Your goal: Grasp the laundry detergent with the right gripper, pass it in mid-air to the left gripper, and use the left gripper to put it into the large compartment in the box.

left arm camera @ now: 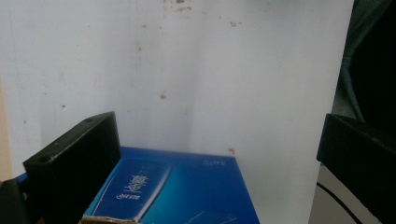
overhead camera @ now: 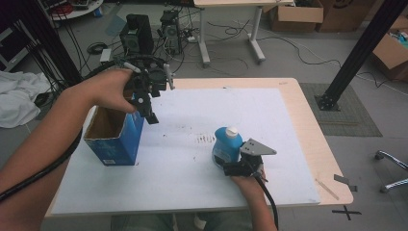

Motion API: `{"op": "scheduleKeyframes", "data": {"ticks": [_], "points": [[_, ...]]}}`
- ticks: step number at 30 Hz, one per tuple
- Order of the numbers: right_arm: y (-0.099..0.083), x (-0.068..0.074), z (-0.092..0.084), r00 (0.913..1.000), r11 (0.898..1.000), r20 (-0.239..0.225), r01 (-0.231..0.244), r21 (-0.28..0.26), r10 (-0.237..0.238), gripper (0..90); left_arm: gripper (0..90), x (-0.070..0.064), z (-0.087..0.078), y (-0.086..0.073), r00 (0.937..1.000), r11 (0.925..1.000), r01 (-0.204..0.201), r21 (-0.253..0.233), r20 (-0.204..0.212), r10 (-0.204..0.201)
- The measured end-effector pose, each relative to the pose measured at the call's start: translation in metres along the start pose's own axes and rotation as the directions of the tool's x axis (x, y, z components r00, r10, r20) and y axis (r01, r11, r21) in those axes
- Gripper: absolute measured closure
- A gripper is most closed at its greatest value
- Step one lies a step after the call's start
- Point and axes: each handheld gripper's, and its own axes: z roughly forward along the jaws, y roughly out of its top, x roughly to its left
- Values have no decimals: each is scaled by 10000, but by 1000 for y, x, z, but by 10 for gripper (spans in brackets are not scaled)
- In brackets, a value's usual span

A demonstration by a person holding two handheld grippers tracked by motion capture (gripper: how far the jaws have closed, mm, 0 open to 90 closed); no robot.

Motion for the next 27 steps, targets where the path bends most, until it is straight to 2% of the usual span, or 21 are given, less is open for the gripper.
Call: {"op": "scheduleKeyframes", "data": {"ticks": [4, 8, 16, 27], "points": [[0, 1, 1, 9999, 10000, 139, 84, 51, -85, 143, 1, 0, 1, 0, 10000, 10000, 2, -10, 14, -2], [0, 2, 2, 9996, 9997, 188, 192, 122, -194, 147, 1, 1, 2, -1, 10000, 10000, 47, 8, 36, -47], [0, 1, 0, 9993, 9999, 349, 146, 51, -148, 215, 1, 3, 4, -3, 9999, 9999, 90, -53, 100, -90], [1, 2, 0, 9993, 9997, 274, 236, 57, -238, 287, 1, 5, 3, -5, 9998, 9998, 186, -22, 93, -186]]}}
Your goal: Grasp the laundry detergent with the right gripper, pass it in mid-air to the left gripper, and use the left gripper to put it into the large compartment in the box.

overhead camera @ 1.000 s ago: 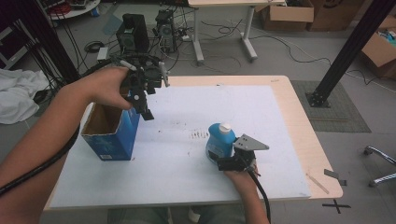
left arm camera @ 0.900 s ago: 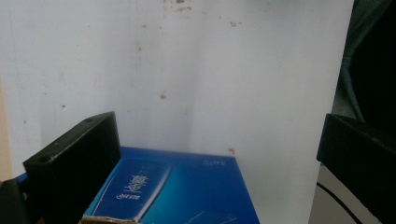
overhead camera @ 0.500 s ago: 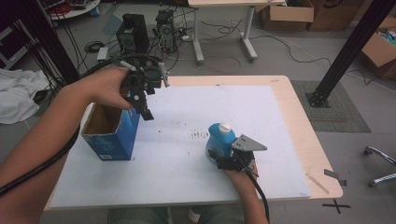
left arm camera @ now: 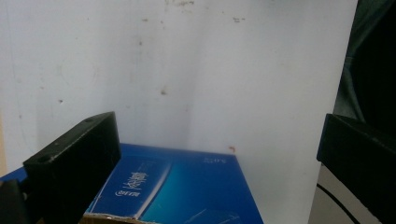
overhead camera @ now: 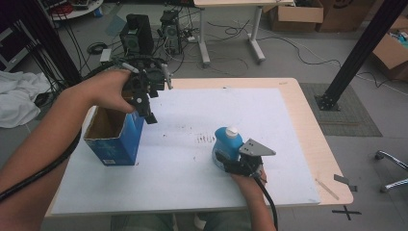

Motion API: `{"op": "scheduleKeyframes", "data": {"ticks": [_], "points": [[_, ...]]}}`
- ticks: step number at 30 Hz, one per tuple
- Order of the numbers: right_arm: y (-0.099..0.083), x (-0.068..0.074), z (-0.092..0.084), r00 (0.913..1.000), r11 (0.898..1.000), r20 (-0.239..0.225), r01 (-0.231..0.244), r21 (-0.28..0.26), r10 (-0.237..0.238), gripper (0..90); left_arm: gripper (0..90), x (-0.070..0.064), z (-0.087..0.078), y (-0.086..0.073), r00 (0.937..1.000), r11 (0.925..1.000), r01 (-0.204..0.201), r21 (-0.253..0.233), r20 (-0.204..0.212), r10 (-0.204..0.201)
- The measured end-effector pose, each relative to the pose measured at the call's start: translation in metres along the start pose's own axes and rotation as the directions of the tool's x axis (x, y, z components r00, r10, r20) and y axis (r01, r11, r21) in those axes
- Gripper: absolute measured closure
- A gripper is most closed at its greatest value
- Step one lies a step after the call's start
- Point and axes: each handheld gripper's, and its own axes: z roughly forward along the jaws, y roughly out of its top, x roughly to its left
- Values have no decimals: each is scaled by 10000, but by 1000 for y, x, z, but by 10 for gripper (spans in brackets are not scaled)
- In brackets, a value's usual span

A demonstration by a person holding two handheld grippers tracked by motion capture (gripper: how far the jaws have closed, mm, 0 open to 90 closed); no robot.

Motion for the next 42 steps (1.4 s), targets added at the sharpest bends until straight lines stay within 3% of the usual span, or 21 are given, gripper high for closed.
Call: {"op": "scheduleKeyframes", "data": {"ticks": [15, 28, 32, 37, 40, 42], "points": [[1, 7, 0, 9994, 9993, -50, 343, 176, -342, 419, 1, 0, 2, 5, 10000, 9999, -82, 57, 16, 82], [3, 6, -1, 9999, 9996, -96, 62, 268, -59, 447, 1, -4, -1, 8, 9998, 9998, -193, 49, -28, 193], [10, 4, -7, 9991, 10000, -424, -39, -75, 36, 448, 1, -4, -2, 9, 9998, 9998, -208, 79, -35, 209], [31, -1, -18, 9937, 9990, -1036, 399, -209, -418, 448, 1, -8, -3, 9, 9997, 9997, -250, 66, -29, 251], [41, -3, -21, 9860, 9980, -1545, 600, -183, -621, 447, 1, -11, -5, 9, 9995, 9995, -309, 85, -12, 309], [47, -5, -22, 9754, 9968, -2058, 781, -143, -794, 447, 1, -14, -5, 9, 9994, 9994, -339, 34, 8, 339]]}}
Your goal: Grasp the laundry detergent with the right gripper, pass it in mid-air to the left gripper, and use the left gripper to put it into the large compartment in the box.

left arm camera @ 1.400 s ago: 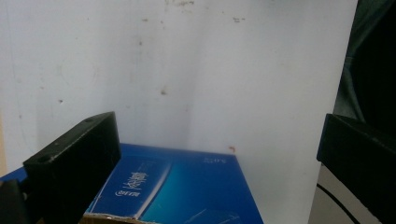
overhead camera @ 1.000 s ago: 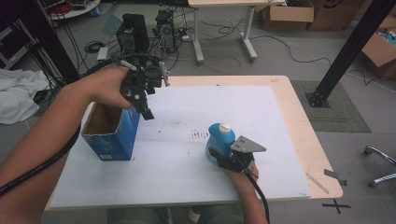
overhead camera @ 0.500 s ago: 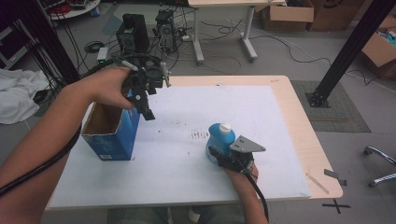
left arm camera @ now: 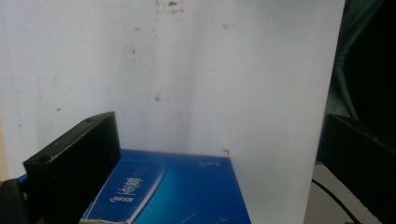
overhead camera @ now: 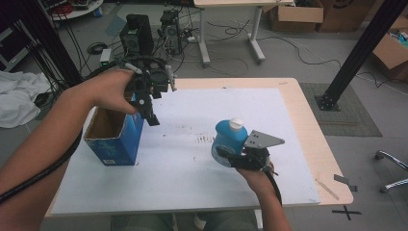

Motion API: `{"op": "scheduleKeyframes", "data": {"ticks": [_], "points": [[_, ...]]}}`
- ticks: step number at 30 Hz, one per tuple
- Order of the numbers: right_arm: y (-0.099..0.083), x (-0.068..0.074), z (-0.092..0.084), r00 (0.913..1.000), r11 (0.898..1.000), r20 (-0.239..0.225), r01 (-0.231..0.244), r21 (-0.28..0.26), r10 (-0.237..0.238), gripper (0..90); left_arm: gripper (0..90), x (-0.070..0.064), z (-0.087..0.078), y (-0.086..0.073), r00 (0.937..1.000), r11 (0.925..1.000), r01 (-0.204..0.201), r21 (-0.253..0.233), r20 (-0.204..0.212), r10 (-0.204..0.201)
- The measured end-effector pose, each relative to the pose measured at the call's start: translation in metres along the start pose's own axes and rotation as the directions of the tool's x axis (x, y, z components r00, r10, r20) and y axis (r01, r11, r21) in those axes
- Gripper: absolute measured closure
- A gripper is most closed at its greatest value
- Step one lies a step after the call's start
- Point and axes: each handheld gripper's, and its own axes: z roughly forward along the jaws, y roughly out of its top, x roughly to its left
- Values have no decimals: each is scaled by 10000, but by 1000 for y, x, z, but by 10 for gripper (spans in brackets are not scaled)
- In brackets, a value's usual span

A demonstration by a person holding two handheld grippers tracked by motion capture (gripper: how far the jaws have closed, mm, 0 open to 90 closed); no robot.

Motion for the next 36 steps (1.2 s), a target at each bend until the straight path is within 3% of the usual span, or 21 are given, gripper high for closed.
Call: {"op": "scheduleKeyframes", "data": {"ticks": [4, 11, 16, 26, 33, 36], "points": [[8, 0, 4, 9946, 9988, -974, 385, 295, -355, 447, 1, -8, 1, 2, 9998, 9998, -170, 77, 45, 169], [20, 2, 30, 9649, 9952, -2505, 906, 376, -784, 452, 1, -26, 3, 9, 9981, 9979, -610, 199, 111, 608], [26, 6, 47, 9470, 9924, -3071, 1137, 471, -939, 452, 1, -37, 1, 13, 9968, 9964, -795, 282, 140, 791], [28, 22, 85, 8966, 9869, -4277, 1523, 538, -1151, 452, 2, -51, 8, 10, 9965, 9954, -815, 510, 225, 805], [29, 34, 110, 8665, 9848, -4836, 1672, 473, -1239, 453, 2, -56, 17, 6, 9973, 9977, -654, 185, 348, 647], [31, 40, 119, 8582, 9837, -4977, 1729, 494, -1258, 453, 3, -59, 23, 5, 9970, 9977, -668, 130, 409, 662]]}}
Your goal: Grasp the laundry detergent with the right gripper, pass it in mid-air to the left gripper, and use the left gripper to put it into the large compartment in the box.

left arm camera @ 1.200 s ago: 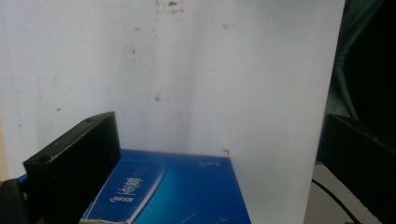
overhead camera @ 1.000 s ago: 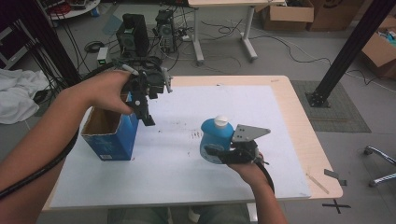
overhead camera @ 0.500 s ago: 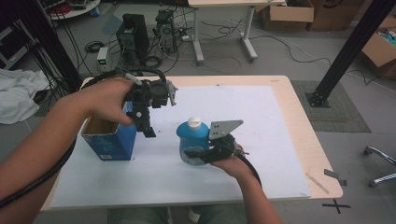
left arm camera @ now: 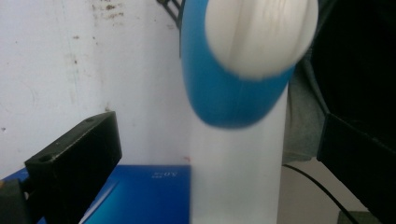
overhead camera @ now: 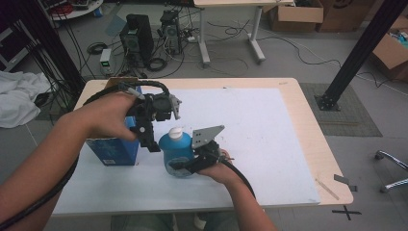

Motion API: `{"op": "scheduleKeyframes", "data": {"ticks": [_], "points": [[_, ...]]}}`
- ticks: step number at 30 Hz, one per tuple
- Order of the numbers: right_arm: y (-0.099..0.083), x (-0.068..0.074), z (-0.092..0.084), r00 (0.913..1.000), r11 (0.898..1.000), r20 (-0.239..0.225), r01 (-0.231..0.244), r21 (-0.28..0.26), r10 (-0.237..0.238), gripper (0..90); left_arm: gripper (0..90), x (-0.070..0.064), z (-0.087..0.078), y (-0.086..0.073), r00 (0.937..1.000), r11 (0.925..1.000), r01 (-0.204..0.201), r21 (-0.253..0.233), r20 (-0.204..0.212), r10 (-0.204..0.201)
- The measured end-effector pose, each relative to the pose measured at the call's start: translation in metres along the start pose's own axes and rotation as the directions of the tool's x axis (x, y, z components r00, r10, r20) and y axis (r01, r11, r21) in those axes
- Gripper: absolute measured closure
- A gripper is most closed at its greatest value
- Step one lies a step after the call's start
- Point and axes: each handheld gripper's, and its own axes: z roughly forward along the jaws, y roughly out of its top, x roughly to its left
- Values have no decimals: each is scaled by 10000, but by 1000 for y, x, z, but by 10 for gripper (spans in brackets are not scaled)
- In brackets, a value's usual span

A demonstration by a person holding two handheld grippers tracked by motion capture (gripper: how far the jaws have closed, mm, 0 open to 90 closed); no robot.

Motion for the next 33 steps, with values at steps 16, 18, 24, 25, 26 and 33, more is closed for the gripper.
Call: {"op": "scheduleKeyframes", "data": {"ticks": [16, 18, 24, 25, 26, 33], "points": [[17, 2, 17, 9995, 9998, -263, 179, -74, -181, 454, 11, -13, 16, 15, 9987, 9986, -504, 174, -68, 505], [18, 2, 17, 9993, 9994, -232, 303, -192, -308, 454, 16, -14, 19, 16, 9986, 9984, -514, 220, -98, 517], [21, 3, 17, 9990, 9988, -197, 403, -274, -408, 454, 47, -16, 19, 17, 9979, 9977, -614, 271, -197, 619], [21, 3, 17, 9990, 9987, -184, 412, -300, -417, 454, 55, -16, 19, 18, 9979, 9977, -615, 266, -198, 621], [21, 3, 16, 9990, 9988, -190, 397, -294, -403, 454, 61, -16, 18, 18, 9977, 9975, -638, 311, -196, 644], [21, 4, 17, 9991, 9987, -198, 370, -347, -377, 456, 158, -17, 19, 19, 9977, 9968, -650, 462, -148, 657]]}}
